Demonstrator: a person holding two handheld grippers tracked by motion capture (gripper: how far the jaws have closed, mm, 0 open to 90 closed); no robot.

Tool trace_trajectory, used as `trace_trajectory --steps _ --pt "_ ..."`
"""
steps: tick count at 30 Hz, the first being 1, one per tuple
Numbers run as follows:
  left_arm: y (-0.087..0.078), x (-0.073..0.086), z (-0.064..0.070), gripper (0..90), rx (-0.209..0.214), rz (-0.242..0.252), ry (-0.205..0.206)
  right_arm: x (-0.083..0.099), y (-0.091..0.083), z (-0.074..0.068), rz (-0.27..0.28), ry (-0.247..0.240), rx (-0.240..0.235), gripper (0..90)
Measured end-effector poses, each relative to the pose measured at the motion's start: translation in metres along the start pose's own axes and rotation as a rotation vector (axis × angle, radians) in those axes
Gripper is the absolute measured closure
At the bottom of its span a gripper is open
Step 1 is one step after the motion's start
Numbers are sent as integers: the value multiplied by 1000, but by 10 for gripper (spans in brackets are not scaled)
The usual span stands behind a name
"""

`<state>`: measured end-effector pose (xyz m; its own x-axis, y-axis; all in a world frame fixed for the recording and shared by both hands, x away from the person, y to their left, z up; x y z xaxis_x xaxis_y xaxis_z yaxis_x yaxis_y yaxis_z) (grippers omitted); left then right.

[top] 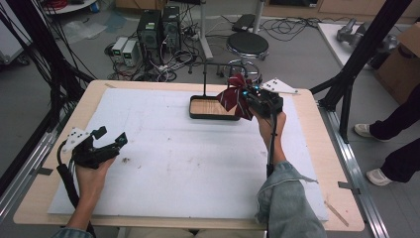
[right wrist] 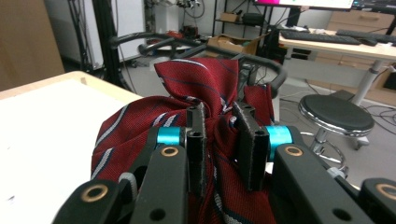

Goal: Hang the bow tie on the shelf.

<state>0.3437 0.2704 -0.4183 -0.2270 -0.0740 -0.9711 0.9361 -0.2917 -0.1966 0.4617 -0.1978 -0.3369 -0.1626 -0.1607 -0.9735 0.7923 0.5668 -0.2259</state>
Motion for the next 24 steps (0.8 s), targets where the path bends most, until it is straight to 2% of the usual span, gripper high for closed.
trace_trajectory --steps 3,7,10,19,24 --pt "0 0 0 164 2 -2 0 -1 1 4 0 11 10 758" --pt "0 0 0 164 2 1 -1 -8 -1 11 30 33 21 759" --pt "0 0 1 164 4 1 1 -15 -1 15 50 27 35 758" --pt "0 0 0 164 3 3 -2 -27 14 19 65 20 51 758" --pt "2 1 0 164 10 -5 -5 -26 23 20 75 38 41 758"
Point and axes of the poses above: each handheld gripper's, and its own axes: y roughly forward along the jaws, x roughly out of its underside, z roughly to its right, the point moved 4 cm from there along y, roughly forward along the jaws, and after that the axes turned 6 degrees about -x, right-handed, at the moved point
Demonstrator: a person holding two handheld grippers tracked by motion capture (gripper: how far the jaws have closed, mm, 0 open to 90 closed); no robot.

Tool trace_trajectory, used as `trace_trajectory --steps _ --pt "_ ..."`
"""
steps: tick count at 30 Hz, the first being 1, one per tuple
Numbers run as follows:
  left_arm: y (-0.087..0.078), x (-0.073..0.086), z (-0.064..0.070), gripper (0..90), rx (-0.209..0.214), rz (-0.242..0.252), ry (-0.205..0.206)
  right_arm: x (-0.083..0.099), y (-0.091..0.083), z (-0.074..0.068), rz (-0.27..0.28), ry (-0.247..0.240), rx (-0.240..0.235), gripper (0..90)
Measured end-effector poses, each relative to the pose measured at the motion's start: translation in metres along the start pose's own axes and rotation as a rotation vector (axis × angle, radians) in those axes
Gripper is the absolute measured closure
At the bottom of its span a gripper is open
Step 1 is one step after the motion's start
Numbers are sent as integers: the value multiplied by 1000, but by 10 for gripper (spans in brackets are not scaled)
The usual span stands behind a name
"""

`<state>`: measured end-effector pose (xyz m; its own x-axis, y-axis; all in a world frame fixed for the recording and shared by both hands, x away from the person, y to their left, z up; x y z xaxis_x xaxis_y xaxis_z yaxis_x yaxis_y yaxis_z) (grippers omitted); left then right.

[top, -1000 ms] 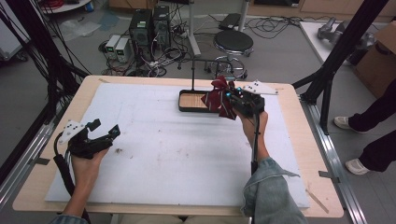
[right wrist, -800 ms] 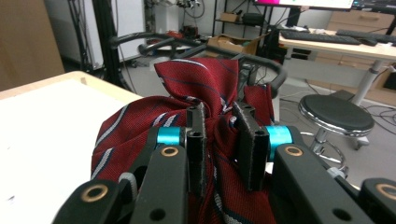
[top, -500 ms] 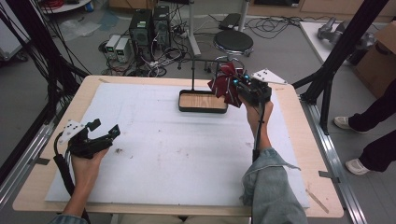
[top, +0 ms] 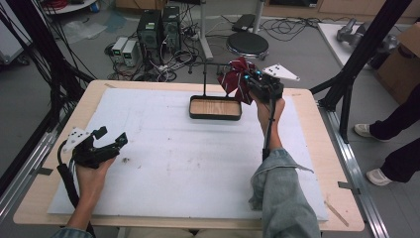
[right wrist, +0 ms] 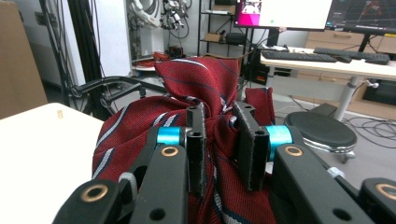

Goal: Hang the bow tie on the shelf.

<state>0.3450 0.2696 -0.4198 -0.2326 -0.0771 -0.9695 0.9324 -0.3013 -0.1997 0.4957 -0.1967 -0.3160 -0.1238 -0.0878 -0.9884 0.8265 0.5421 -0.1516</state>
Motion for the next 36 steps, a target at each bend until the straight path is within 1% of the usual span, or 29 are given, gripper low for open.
trace_trajectory --steps 2,5,6,7,8,9,11,15,19,23,24,25,29,31,34,36 --pt "0 0 1 164 0 1 2 1 3 -1 11 0 -17 758" --pt "0 0 1 164 2 -1 3 1 9 -5 9 -13 -39 758" --pt "0 0 1 164 2 -1 3 1 9 -5 9 -13 -39 758" --pt "0 0 1 164 4 -1 3 2 14 -9 -3 -30 -50 757" --pt "0 0 1 164 4 -1 3 2 14 -9 -3 -30 -50 757" --pt "0 0 2 164 6 -1 5 4 19 -12 -15 -32 -65 757" --pt "0 0 2 164 6 0 2 7 23 -15 -34 -33 -74 758" --pt "-1 0 1 164 7 4 -1 13 28 -16 -59 -20 -92 757" --pt "-1 0 1 164 7 0 2 18 32 -15 -90 -23 -106 757" --pt "-1 0 2 164 9 0 1 26 38 -13 -146 -32 -110 756" --pt "-1 0 2 164 9 1 -1 26 38 -13 -146 -32 -110 756" --pt "-1 0 2 164 10 0 -2 29 41 -13 -165 -36 -109 756" --pt "-1 -1 2 164 9 3 2 33 43 -11 -184 -42 -102 755" --pt "-1 -1 2 164 8 6 -4 30 41 -10 -168 -45 -95 756" --pt "-1 0 2 164 10 0 -1 33 42 -9 -197 -66 -81 754" --pt "-1 0 2 164 11 -2 0 34 43 -8 -205 -72 -74 754"
Point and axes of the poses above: each handheld gripper's, and its own axes: y roughly forward along the jaws, x roughly out of its underside, z roughly to its right, the point moved 4 cm from there along y, roughly forward along the jaws, and after that the axes turned 6 degrees about -x, right-handed, at the moved point
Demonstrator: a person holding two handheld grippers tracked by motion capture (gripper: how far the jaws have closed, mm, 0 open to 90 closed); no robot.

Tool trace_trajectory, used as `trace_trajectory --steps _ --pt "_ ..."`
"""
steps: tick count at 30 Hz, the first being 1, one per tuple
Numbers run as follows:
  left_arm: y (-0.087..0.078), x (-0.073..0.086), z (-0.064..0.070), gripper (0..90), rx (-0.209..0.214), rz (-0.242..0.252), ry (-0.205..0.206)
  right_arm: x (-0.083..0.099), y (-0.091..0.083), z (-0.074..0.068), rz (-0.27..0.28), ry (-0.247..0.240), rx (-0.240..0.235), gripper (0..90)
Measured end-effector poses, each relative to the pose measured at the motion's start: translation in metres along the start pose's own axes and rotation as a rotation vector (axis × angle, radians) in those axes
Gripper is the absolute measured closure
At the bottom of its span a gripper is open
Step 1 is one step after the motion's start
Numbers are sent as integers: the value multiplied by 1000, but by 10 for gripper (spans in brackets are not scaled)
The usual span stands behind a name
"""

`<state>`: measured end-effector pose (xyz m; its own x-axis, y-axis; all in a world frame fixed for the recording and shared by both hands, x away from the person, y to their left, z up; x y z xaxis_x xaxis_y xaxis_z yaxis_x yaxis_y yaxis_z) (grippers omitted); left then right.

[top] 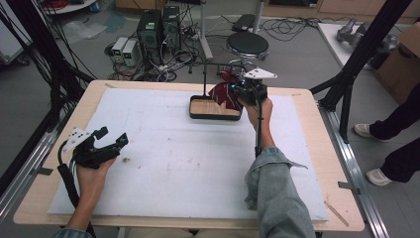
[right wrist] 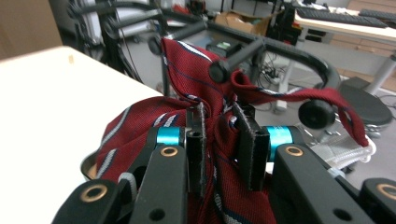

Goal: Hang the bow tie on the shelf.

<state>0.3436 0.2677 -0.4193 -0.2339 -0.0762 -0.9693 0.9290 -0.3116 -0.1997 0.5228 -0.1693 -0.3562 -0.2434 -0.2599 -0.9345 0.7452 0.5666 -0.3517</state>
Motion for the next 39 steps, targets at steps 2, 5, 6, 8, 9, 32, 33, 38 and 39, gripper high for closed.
trace_trajectory --steps 2,5,6,8,9,32,33,38,39 --pt "0 1 1 164 2 -2 0 3 3 2 -13 -4 10 749" --pt "0 0 0 164 1 -2 3 7 7 3 -32 -2 28 720" --pt "0 0 0 164 2 -1 -3 7 8 3 -33 -8 34 706" --pt "1 0 0 164 1 -1 -3 8 8 4 -38 -8 43 688" --pt "1 0 0 164 2 -1 -5 9 8 4 -46 1 36 674" --pt "1 4 1 163 -3 -15 9 7 -69 -28 64 84 7 288" --pt "1 5 1 163 -6 -14 15 10 -74 -30 70 94 7 285" --pt "-4 8 3 163 -12 -19 21 38 -111 -45 97 125 43 254" --pt "-4 8 3 163 -13 -23 25 38 -111 -45 97 125 43 254"
Point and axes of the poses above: each handheld gripper's, and its own axes: y roughly forward along the jaws, x roughly out of its underside, z roughly to its right, the point moved 4 cm from there along y, roughly forward along the jaws, and after that the axes turned 6 degrees about -x, right-handed, at the moved point
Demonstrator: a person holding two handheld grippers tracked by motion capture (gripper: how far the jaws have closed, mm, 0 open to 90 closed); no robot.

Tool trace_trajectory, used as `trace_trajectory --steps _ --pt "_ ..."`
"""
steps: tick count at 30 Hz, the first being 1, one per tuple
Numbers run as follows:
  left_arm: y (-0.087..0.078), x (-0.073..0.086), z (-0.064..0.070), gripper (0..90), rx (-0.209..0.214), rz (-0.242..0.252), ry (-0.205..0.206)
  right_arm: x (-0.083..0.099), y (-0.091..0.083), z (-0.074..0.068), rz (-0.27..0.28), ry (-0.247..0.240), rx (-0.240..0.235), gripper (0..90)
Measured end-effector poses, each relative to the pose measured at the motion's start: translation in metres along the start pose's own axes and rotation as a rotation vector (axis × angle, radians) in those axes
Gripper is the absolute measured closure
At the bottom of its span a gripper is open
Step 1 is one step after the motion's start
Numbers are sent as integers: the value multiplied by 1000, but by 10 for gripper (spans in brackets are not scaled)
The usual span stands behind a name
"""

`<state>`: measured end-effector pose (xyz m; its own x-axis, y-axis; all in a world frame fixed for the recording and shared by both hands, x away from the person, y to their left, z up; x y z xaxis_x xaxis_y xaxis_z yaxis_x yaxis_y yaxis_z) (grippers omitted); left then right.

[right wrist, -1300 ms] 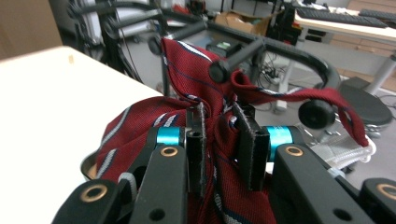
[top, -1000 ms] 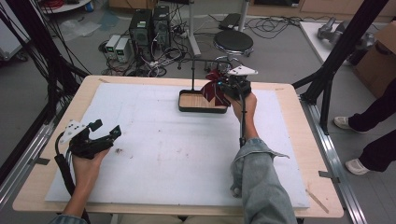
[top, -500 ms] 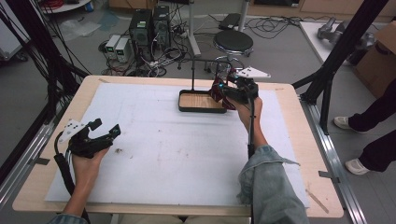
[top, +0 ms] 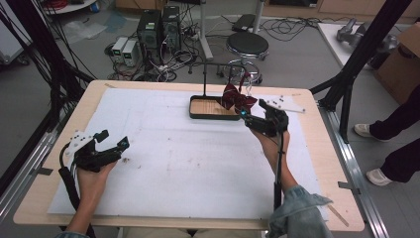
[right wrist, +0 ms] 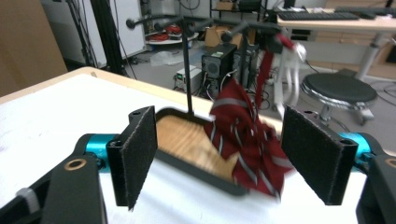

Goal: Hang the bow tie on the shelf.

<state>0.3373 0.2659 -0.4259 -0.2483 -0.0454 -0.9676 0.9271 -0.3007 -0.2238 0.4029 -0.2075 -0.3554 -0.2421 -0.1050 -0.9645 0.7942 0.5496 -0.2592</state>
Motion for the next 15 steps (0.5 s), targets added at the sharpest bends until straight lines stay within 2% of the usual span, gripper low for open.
trace_trajectory --steps 2,4,5,7,11,15 --pt "1 2 2 163 -3 -5 3 16 -21 -4 1 -14 33 240" --pt "2 4 3 163 -4 -15 11 28 -35 -6 4 -1 56 240" --pt "2 4 3 163 -4 -15 11 28 -35 -6 4 -1 56 240" --pt "3 7 5 163 -4 -26 17 49 -51 -5 -6 17 90 237" --pt "6 12 7 163 -5 -47 27 74 -64 -3 -12 43 113 235" --pt "7 13 8 163 -7 -51 31 85 -67 -1 -22 74 112 233"
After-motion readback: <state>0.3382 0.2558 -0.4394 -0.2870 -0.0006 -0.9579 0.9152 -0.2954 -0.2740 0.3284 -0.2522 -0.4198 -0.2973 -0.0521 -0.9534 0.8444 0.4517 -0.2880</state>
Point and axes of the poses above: each handheld gripper's, and its own axes: y roughly forward along the jaws, x roughly out of its underside, z roughly to its right, the point moved 4 cm from there along y, roughly forward along the jaws, and after that the axes turned 6 degrees about -x, right-handed, at the moved point
